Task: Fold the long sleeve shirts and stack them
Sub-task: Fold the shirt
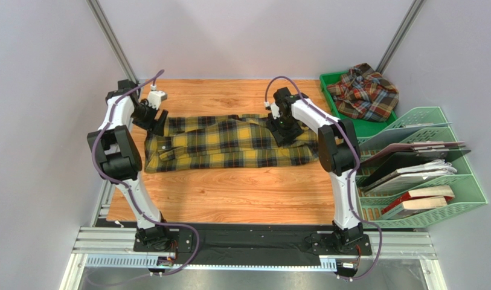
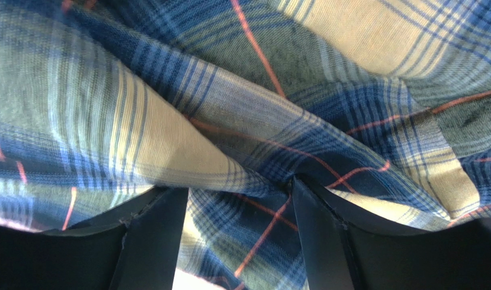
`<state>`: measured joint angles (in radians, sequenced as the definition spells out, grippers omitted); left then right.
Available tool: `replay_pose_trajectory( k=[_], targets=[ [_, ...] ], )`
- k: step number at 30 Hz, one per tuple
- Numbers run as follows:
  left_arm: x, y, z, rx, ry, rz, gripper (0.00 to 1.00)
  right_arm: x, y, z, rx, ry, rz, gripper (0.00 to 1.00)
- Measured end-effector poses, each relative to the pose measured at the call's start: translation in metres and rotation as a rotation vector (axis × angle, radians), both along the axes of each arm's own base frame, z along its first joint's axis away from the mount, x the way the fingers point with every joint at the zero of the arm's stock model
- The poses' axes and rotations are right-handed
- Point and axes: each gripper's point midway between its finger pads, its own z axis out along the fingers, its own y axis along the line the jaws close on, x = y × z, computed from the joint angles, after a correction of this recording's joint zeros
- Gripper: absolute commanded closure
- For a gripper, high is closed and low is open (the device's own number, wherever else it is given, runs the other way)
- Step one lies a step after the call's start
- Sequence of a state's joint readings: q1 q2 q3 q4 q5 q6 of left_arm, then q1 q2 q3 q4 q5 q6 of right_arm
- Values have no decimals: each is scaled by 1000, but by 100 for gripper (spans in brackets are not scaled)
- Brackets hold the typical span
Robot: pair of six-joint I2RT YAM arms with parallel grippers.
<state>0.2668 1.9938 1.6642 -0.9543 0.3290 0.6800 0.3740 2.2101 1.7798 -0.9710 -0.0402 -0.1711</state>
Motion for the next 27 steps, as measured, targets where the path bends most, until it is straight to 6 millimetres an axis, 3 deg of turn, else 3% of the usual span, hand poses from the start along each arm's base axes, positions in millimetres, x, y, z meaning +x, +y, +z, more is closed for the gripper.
replay_pose_trajectory(
  k=[2, 7, 10, 13, 17, 18, 22, 27],
  targets=[
    [4, 1, 19, -30, -66, 24, 9, 18, 0, 0, -34, -21, 29, 34],
    [-2, -10, 70, -43, -211, -12, 15, 103, 5, 17, -101, -248, 96, 25],
    [1, -32, 81, -17, -247, -89, 20, 119, 5, 32, -111, -318, 120, 22],
    [5, -64, 64, 11, -213, -183, 24, 117, -1, 47, -111, -350, 136, 21],
    [5, -100, 13, 59, -87, -286, 30, 94, -14, 69, -109, -347, 131, 24],
    [3, -105, -2, 73, -49, -306, 30, 89, -20, 78, -99, -349, 121, 29],
    [-20, -105, -46, 128, 79, -346, 30, 84, -41, 96, -73, -363, 61, 39],
    [-41, -89, -64, 207, 142, -376, 33, 77, -76, 84, -39, -284, -25, 41]
  ],
)
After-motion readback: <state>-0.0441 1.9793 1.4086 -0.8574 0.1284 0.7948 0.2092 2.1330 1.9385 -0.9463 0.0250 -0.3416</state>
